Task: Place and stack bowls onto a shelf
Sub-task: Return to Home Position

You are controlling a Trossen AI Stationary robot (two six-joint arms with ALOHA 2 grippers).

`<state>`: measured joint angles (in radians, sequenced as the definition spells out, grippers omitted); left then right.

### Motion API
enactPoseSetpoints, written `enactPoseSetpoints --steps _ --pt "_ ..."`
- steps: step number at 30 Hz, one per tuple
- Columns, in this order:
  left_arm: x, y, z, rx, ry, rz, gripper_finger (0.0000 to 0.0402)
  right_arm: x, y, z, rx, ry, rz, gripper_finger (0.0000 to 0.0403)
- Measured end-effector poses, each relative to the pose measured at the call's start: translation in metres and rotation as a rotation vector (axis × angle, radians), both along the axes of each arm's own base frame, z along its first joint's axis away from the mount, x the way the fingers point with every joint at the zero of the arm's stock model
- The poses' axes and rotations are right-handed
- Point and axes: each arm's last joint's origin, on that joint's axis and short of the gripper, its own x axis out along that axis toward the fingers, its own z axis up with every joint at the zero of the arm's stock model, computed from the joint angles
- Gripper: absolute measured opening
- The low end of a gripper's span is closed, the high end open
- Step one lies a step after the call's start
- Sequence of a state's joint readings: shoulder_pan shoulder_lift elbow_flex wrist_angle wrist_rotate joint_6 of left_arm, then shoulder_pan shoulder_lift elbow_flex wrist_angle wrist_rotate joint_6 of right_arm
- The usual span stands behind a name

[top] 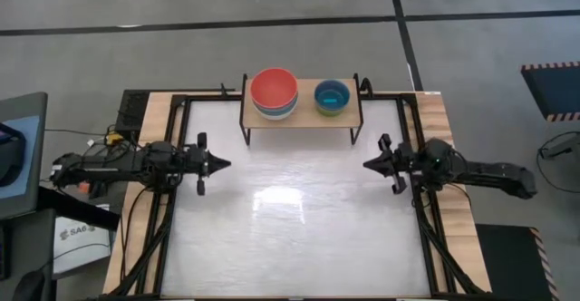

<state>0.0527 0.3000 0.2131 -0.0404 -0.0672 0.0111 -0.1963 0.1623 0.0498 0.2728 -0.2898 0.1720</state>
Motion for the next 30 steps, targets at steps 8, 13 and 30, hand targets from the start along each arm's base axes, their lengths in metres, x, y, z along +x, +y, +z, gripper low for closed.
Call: enactPoseSetpoints --steps 8,13,30 --pt "0.000 0.000 -0.007 0.025 0.027 -0.014 0.0000 -0.002 0.002 -0.008 0.028 -0.023 0.020 0.0017" --pt "-0.002 0.000 -0.021 -0.001 -0.041 -0.006 0.0000 -0.008 0.005 -0.003 0.036 -0.086 0.052 0.0017" --pt "-0.020 0.000 -0.024 -0.021 -0.190 0.017 0.0000 -0.011 0.007 -0.001 0.007 -0.093 0.079 0.0019"
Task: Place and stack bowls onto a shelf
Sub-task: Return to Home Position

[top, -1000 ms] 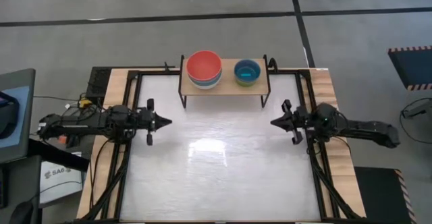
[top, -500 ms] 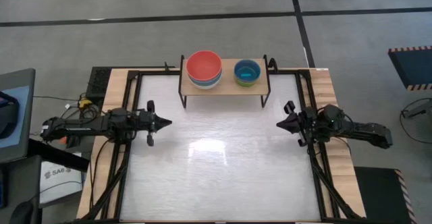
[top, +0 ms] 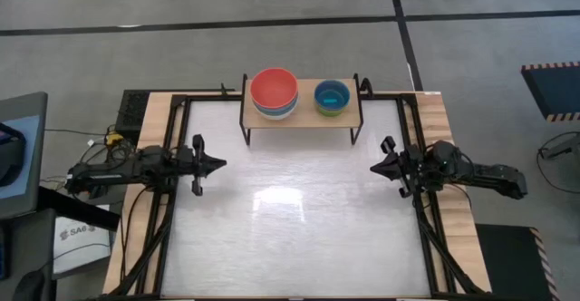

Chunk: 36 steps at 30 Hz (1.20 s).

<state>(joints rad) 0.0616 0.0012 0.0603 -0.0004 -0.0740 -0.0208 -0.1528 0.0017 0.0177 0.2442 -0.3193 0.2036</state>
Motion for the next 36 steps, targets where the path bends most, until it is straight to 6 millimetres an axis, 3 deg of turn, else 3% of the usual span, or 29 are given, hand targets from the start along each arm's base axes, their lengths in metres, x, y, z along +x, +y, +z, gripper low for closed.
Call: enactPoseSetpoints --steps 4,27,36 --pt "0.004 -0.001 -0.013 -0.048 0.003 -0.044 0.0000 0.000 0.000 0.001 0.001 -0.008 0.001 0.0023" --pt "0.005 -0.002 -0.016 -0.041 0.042 -0.064 0.0000 0.002 0.007 -0.006 -0.031 0.026 0.034 0.0024" --pt "0.005 -0.001 -0.017 -0.053 0.043 -0.064 0.0000 0.004 0.007 -0.016 -0.013 0.137 0.039 0.0041"
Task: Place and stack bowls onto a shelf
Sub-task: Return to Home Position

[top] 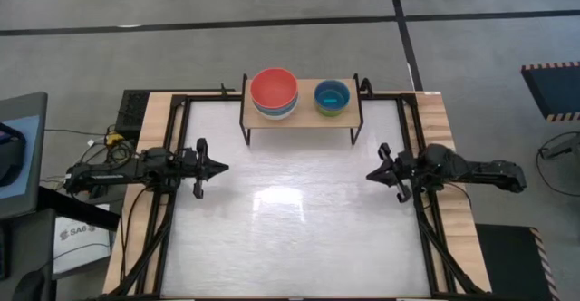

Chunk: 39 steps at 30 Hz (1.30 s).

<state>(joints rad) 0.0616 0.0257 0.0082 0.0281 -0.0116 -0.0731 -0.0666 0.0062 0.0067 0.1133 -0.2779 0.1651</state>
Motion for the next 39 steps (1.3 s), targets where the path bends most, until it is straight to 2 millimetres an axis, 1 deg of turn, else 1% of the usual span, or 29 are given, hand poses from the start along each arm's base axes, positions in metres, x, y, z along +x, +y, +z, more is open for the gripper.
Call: enactPoseSetpoints --steps 5,39 --pt "0.0000 0.0000 0.0000 0.000 0.000 0.000 0.0000 0.0004 0.0000 -0.0040 0.077 0.057 0.007 0.0042" --pt "0.0001 0.0000 -0.0005 -0.002 0.001 0.001 0.0000 0.0006 0.0000 -0.0058 0.082 0.072 0.007 0.0043"
